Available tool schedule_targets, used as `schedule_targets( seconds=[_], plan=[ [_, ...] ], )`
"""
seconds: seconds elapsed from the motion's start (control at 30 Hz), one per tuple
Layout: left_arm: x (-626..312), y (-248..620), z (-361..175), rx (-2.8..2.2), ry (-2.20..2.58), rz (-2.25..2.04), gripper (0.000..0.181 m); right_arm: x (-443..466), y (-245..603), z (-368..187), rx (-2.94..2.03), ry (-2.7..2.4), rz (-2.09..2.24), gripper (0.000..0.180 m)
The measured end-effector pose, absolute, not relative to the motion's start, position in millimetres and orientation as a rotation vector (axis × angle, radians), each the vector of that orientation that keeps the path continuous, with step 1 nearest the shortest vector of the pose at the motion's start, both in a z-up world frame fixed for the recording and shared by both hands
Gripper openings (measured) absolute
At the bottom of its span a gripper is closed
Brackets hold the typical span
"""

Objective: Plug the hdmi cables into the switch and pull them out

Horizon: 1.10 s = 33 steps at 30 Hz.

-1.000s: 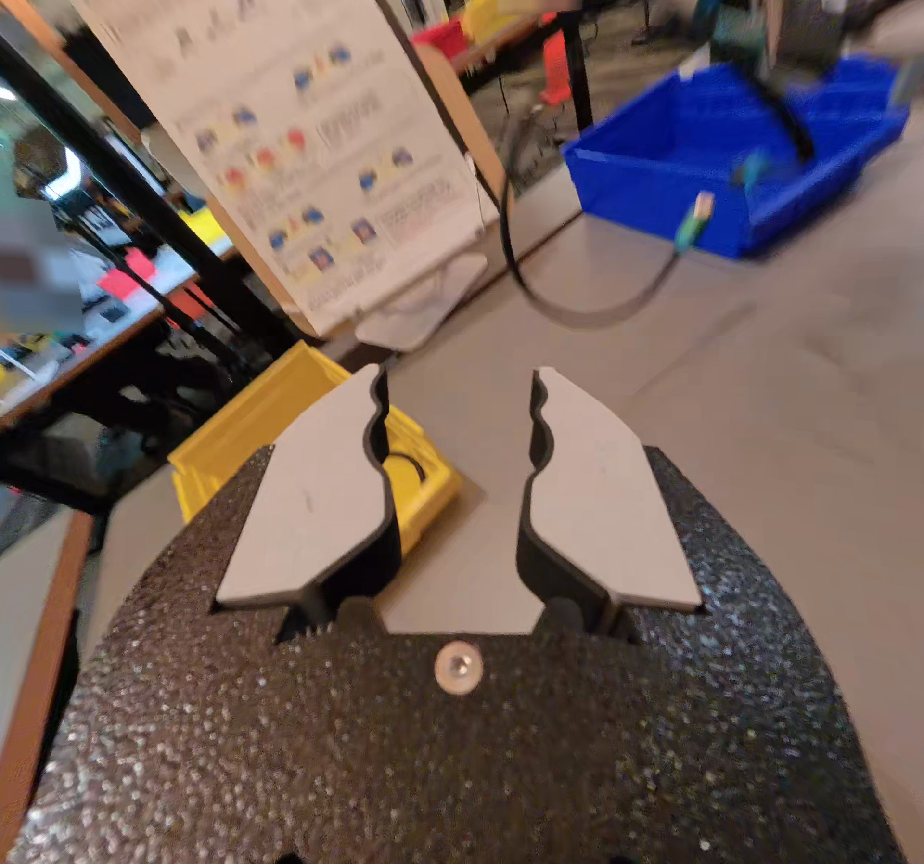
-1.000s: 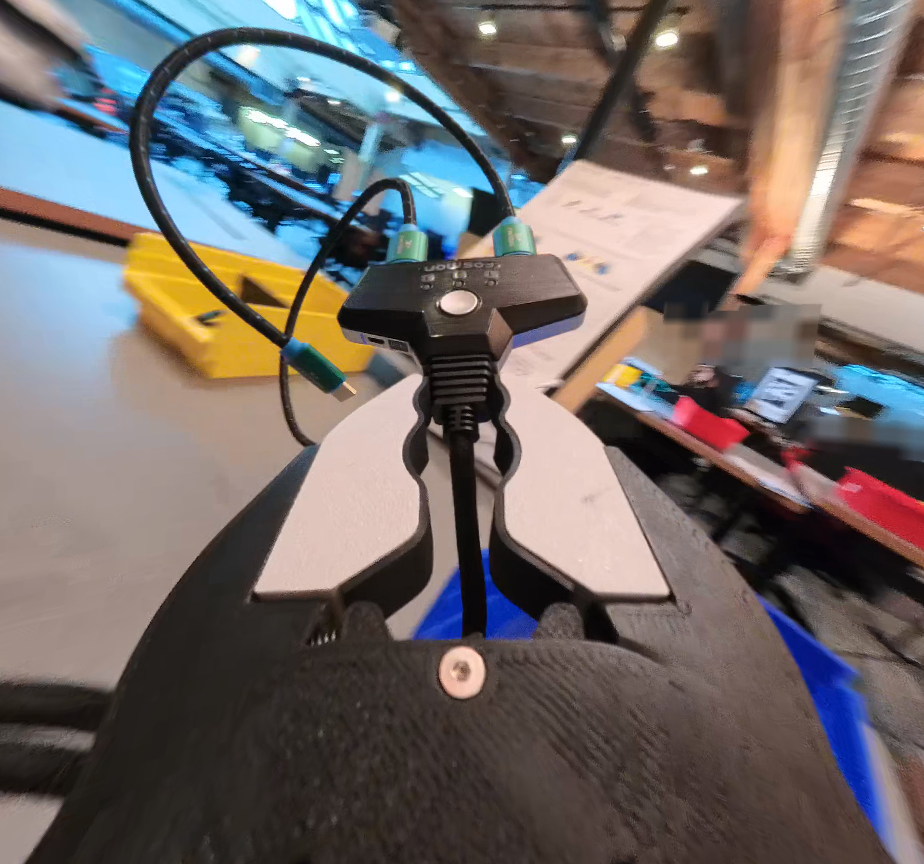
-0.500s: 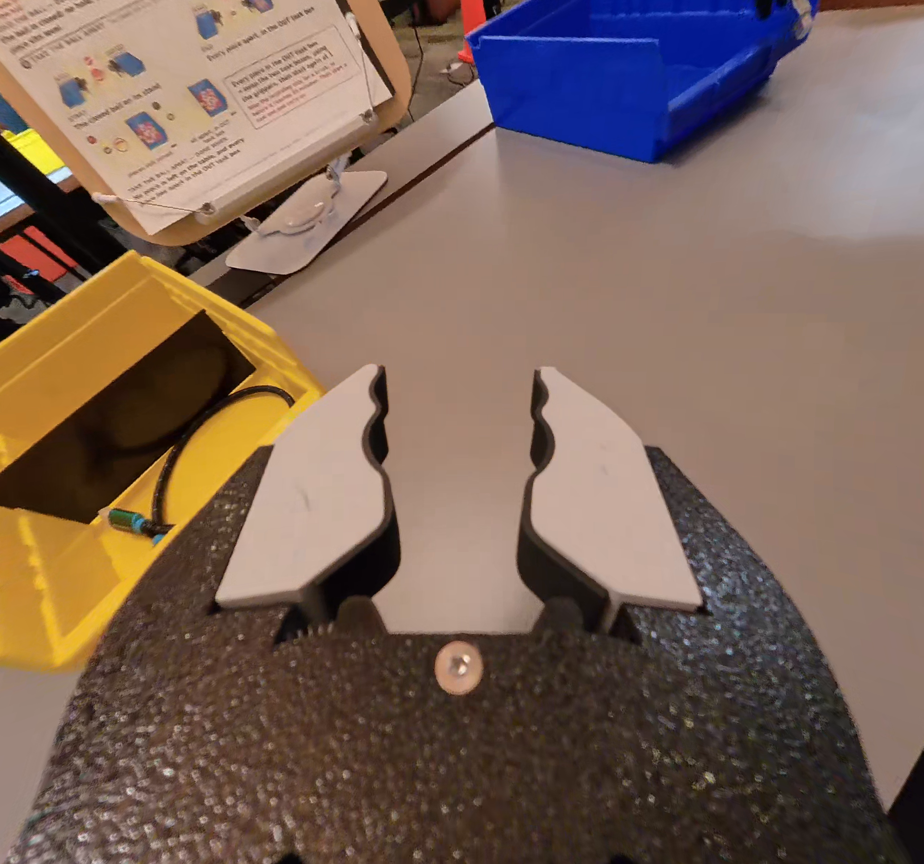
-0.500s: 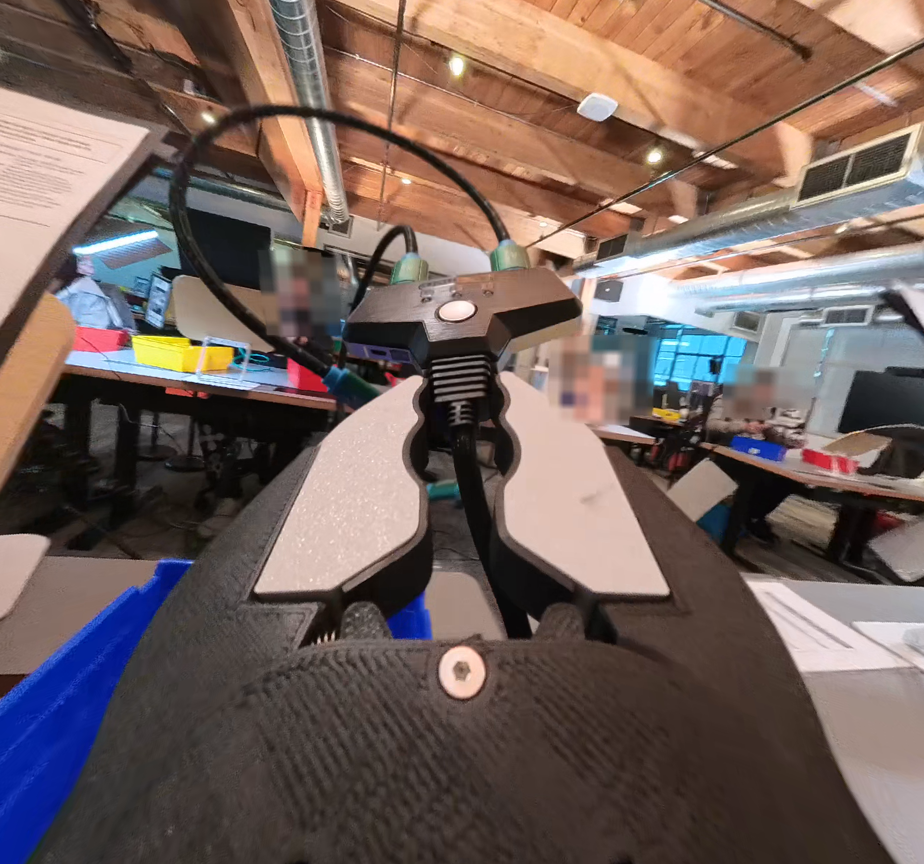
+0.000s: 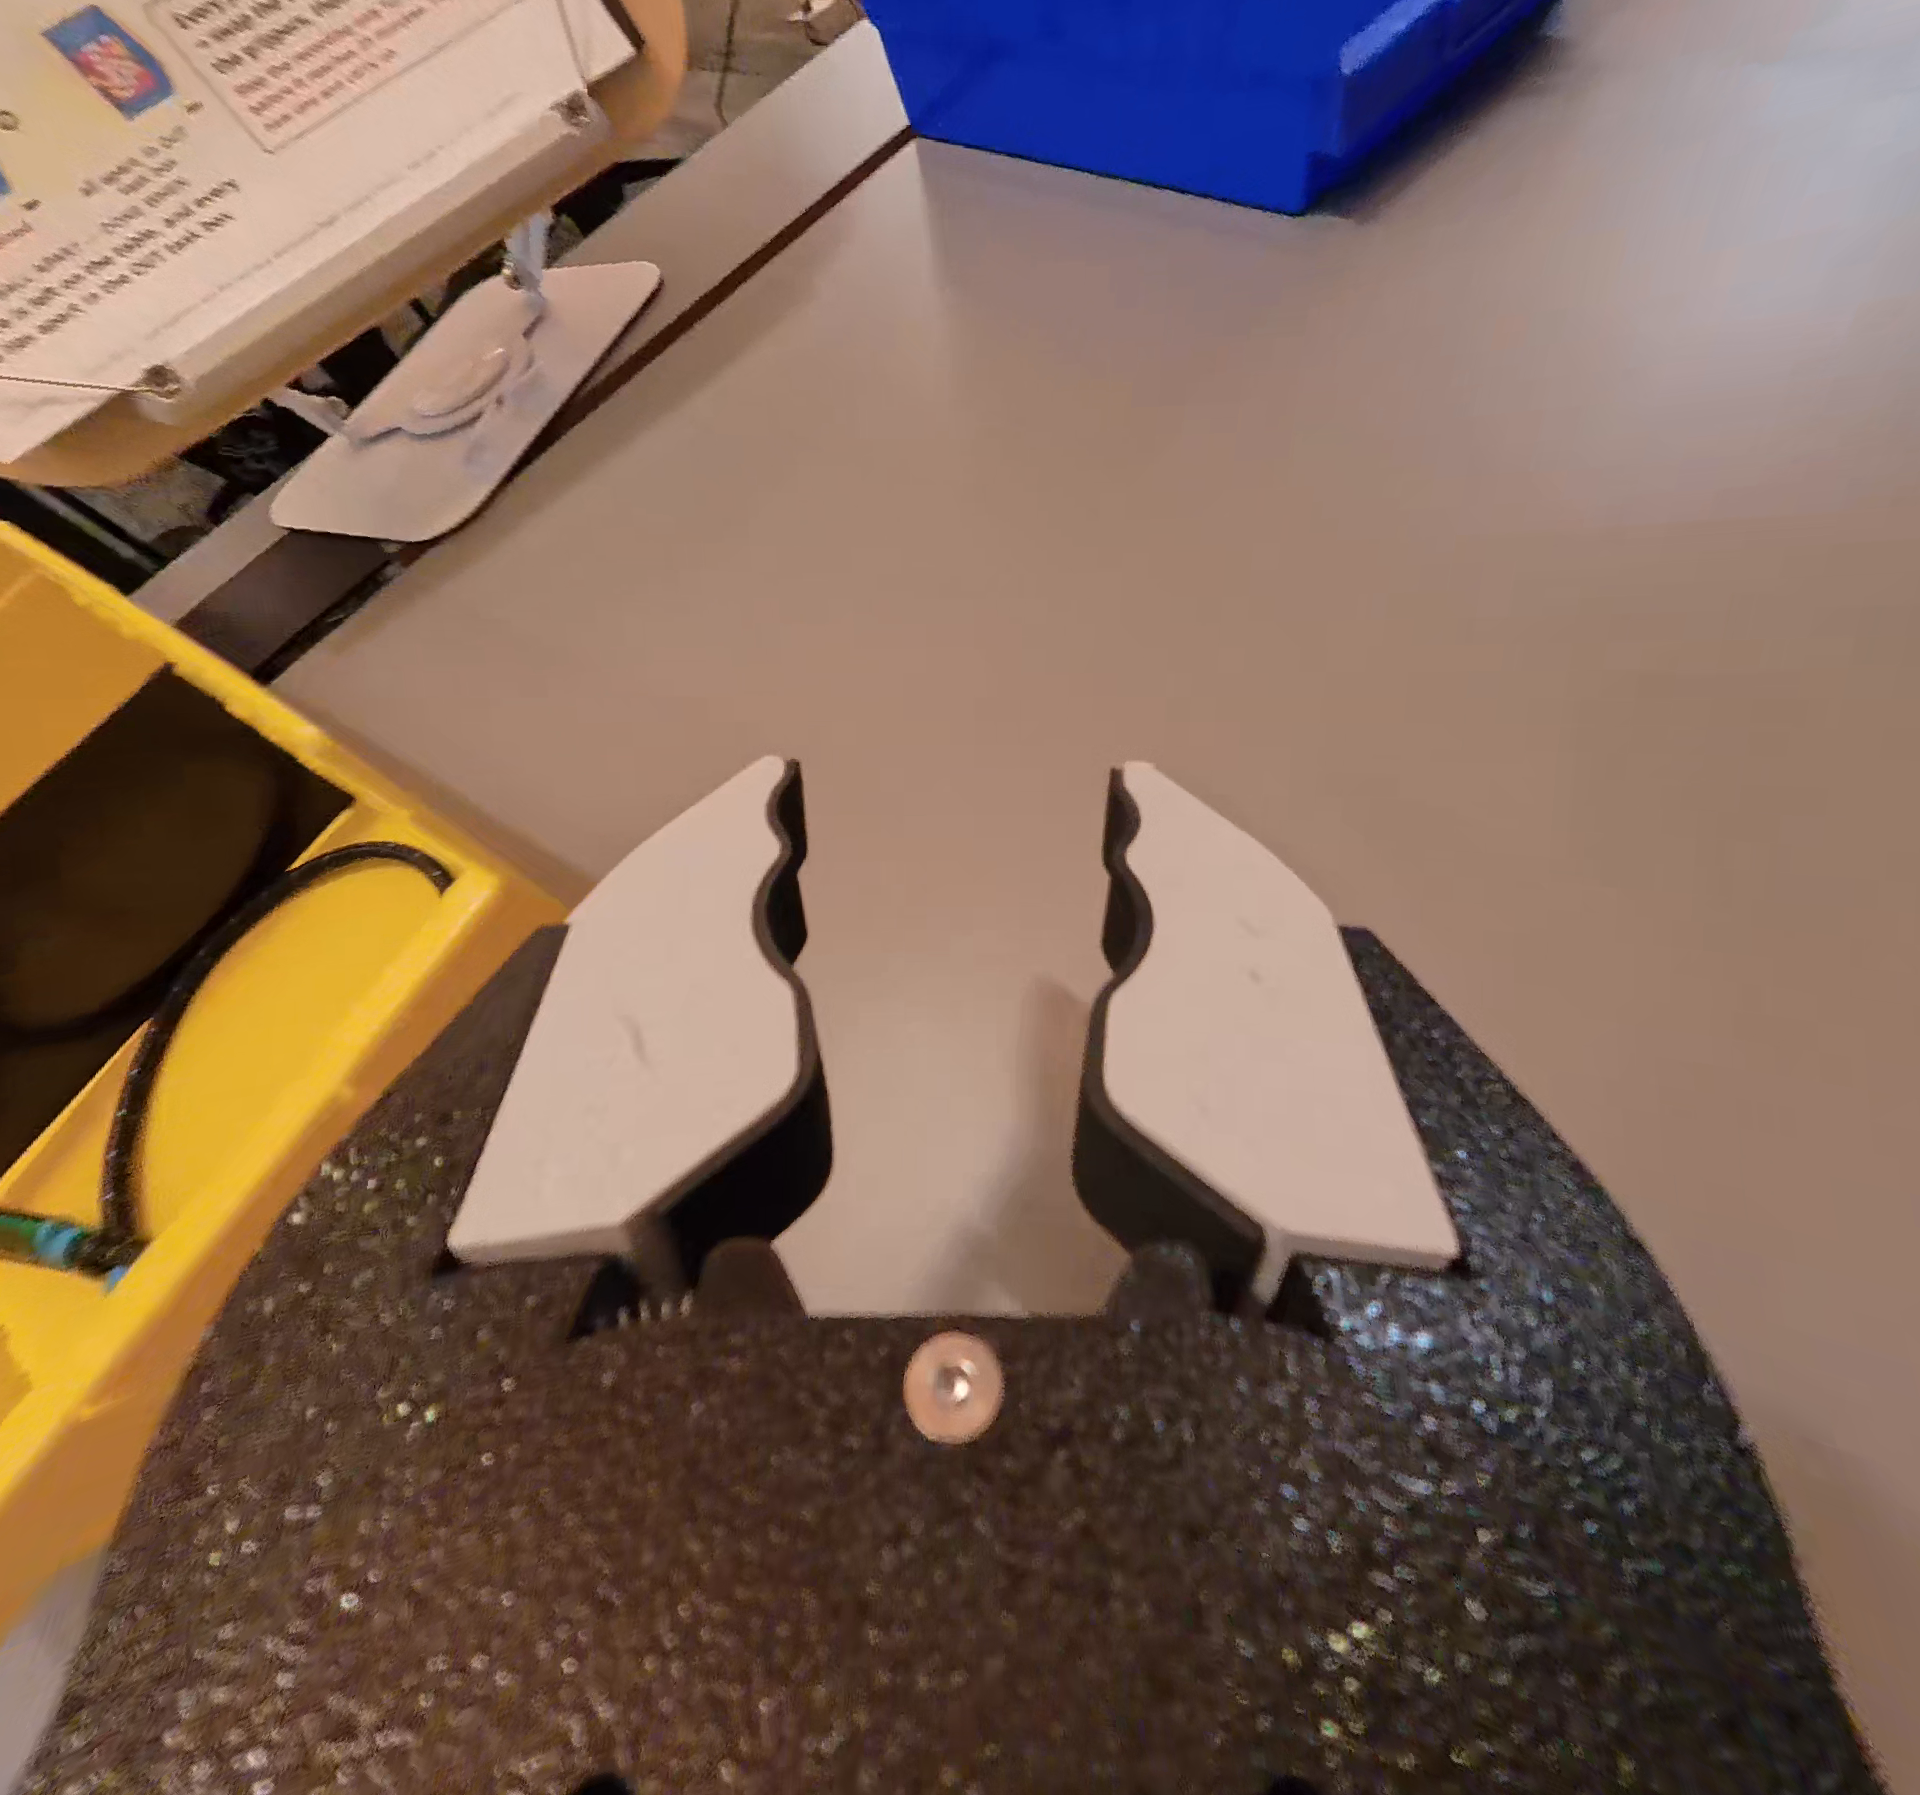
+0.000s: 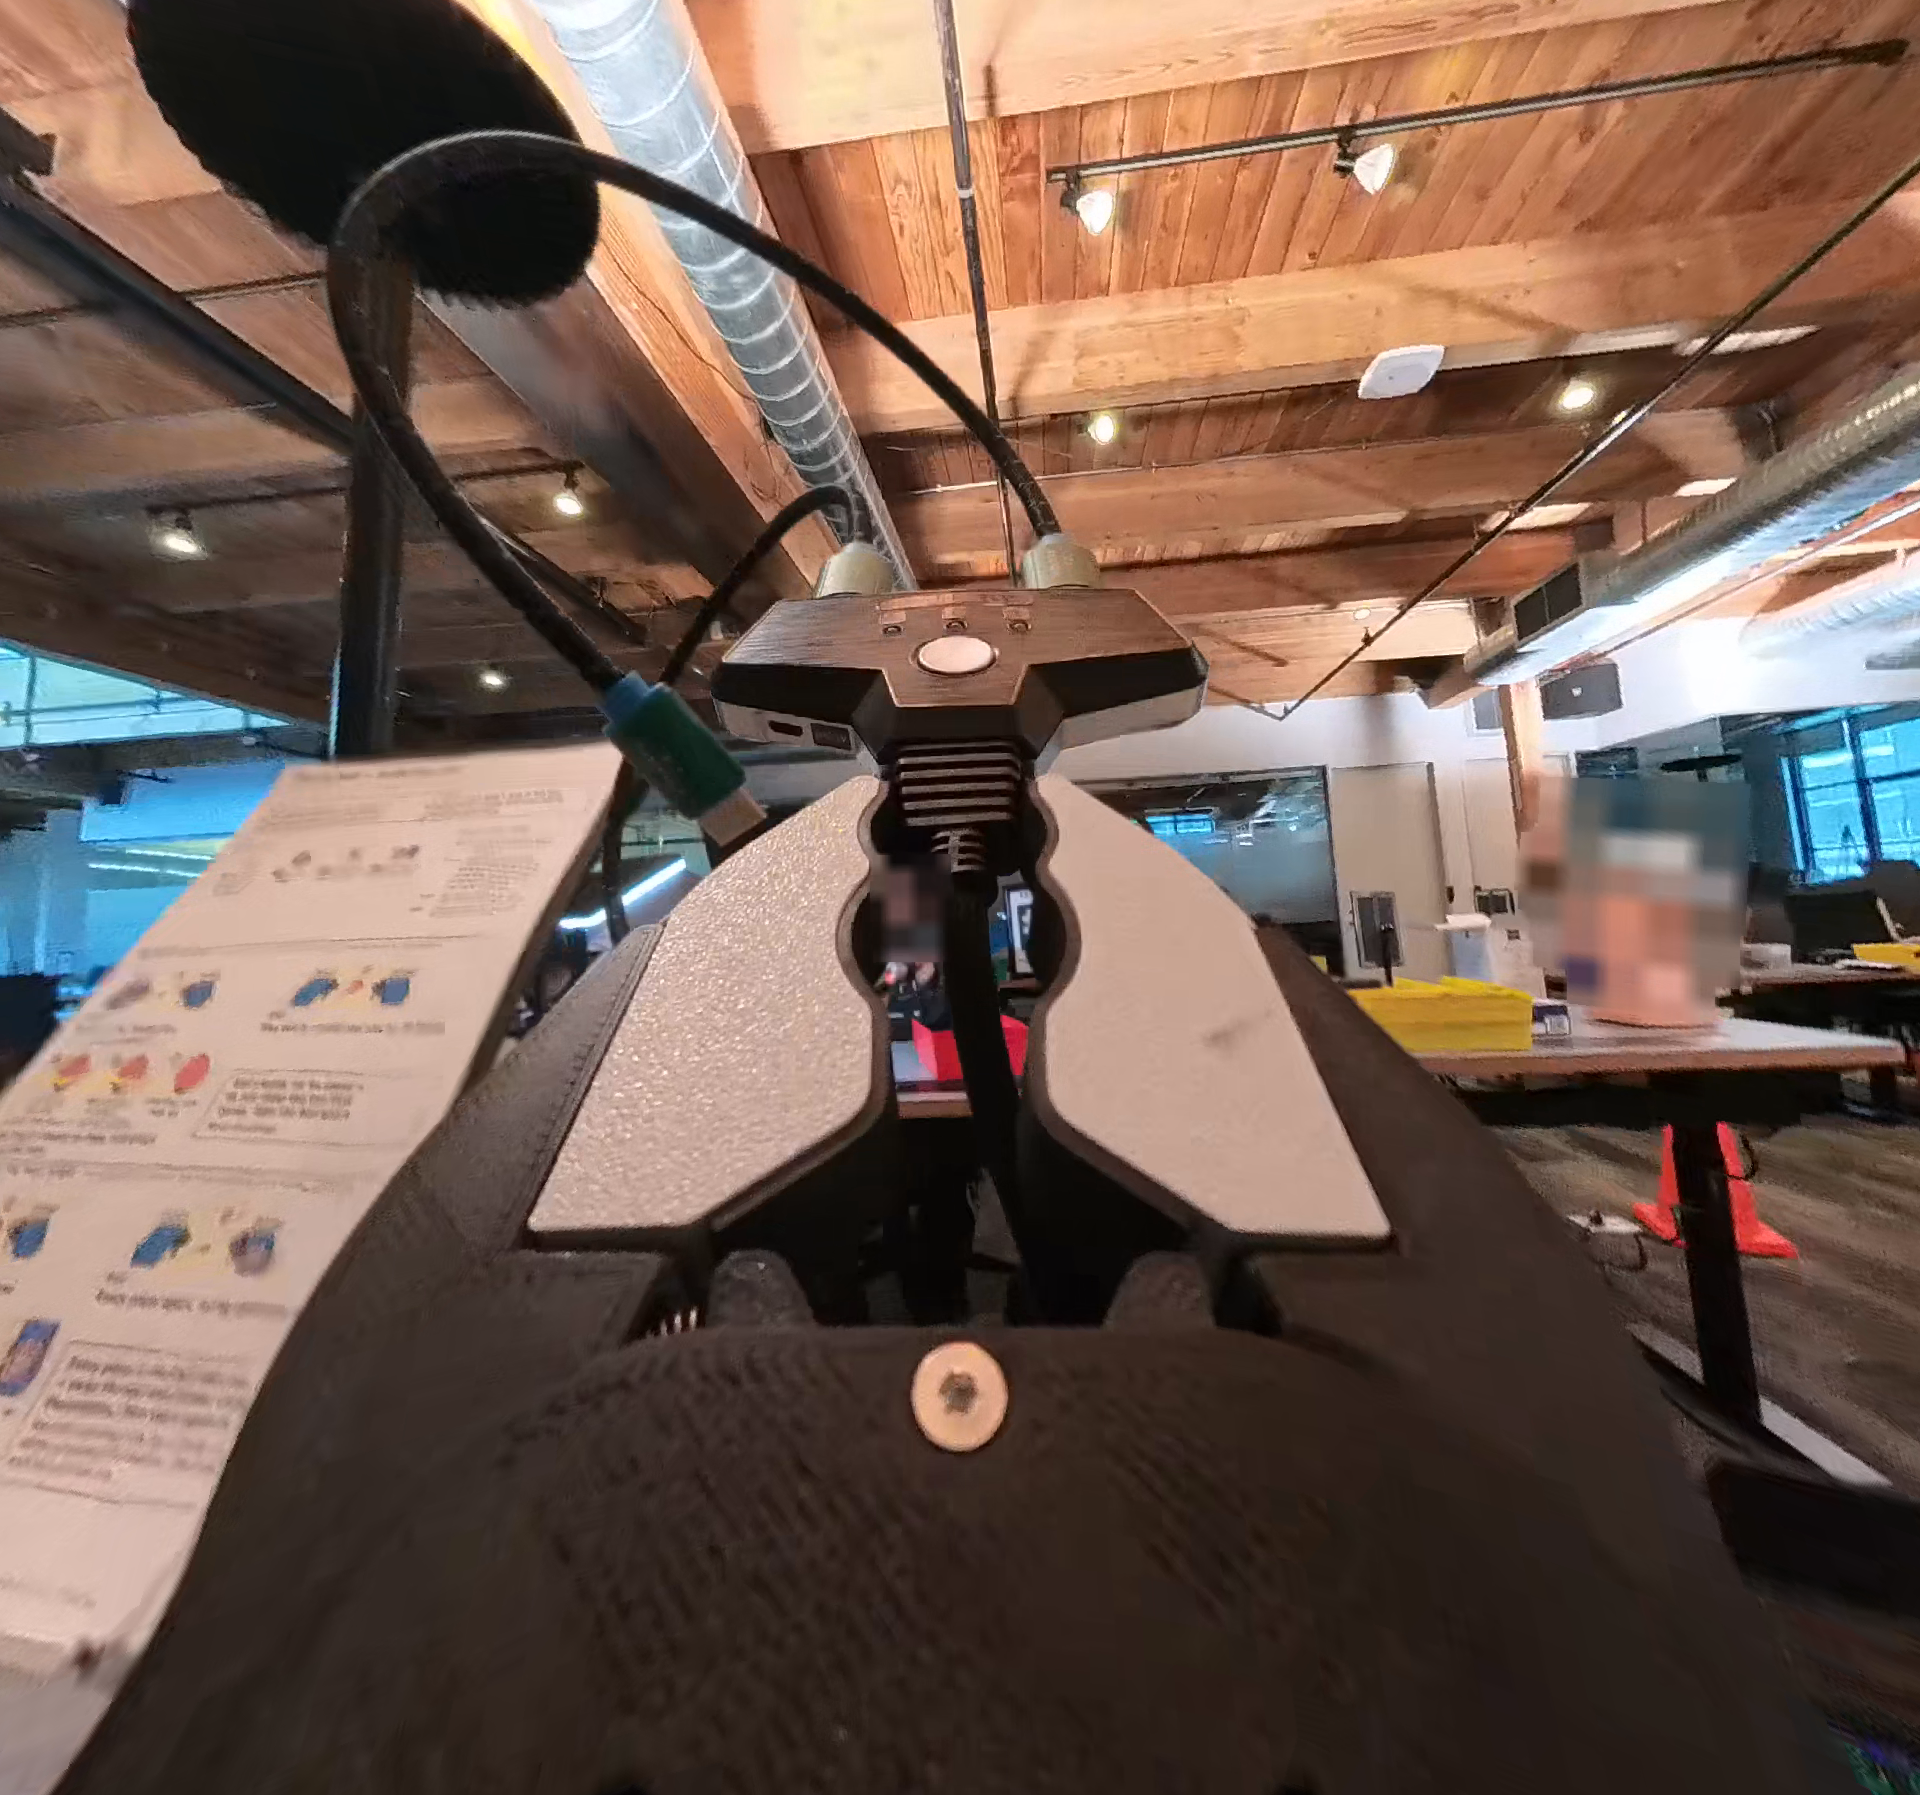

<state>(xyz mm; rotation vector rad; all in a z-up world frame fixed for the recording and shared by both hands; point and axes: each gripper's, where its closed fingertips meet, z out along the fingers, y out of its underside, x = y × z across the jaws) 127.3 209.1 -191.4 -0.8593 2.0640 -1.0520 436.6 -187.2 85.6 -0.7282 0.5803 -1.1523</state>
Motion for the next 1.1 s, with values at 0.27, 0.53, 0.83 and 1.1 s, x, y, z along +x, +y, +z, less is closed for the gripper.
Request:
schedule_targets(
  seconds=[0.27, 0.53, 0.83, 1.1],
  plan=[
    [119, 201, -206, -0.810, 2.117, -1.049, 0.055, 441, -239, -33, -0.935, 0.786, -1.164, 0.023],
    [117, 205, -205, -0.861, 2.080, -1.094, 0.054, 395, -247, -78, -1.411, 0.639, -1.418, 0.023],
    [108, 198, -216, -0.838, 2.146, -0.994, 0.054, 379, -219, -130, -2.161, 0.296, -1.592, 0.025],
    [107, 180, -231, -0.842, 2.204, -1.019, 0.053, 411, -200, -159, -2.419, 0.272, -1.473, 0.025]
  ],
)
